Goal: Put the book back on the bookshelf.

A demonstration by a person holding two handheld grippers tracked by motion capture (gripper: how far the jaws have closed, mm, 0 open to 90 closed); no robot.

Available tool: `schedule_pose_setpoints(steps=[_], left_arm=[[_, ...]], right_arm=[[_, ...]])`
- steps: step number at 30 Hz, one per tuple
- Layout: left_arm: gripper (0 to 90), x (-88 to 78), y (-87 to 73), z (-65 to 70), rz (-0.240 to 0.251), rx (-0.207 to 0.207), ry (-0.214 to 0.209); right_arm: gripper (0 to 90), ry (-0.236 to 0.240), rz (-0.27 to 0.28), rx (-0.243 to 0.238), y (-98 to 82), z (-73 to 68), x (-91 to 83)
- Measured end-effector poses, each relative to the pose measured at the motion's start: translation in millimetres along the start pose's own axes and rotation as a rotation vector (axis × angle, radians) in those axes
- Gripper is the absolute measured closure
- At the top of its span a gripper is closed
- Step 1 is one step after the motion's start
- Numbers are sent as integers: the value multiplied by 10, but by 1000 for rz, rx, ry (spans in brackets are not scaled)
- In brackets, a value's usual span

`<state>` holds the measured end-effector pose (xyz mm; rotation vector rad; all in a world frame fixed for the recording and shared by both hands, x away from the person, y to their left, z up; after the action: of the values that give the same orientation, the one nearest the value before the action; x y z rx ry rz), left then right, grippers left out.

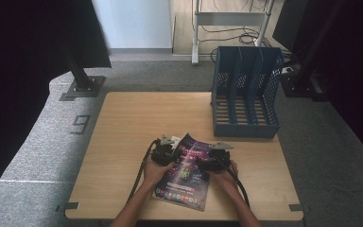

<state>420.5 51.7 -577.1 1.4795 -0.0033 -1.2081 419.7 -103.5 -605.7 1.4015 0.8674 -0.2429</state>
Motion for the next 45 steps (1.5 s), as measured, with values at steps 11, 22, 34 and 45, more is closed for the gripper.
schedule_pose_setpoints(steps=[11, 22, 34, 45], left_arm=[[849, -7, -4, -1, 18, -2, -25], [857, -145, 90, 124, 104, 27, -77], [858, -255, 169, 222, 150, 52, -123], [858, -366, 238, 295, 179, 70, -139]], right_arm=[[127, -1, 0, 1, 0, 0, 0], [180, 18, 12, 21, -10, 22, -33], [198, 34, 51, 71, 48, 178, -154], [198, 73, 108, 95, 133, 211, -269]])
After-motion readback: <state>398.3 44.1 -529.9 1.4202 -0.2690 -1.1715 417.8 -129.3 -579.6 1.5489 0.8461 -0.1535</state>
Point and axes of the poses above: each handheld gripper's, and its own axes: x roughly forward along the jaws, y roughly out of its top, z roughly to its right, the point moved 8 cm from there along x, roughly forward along the jaws, and after that the axes turned 3 degrees about -y, right-handed, at the moved point
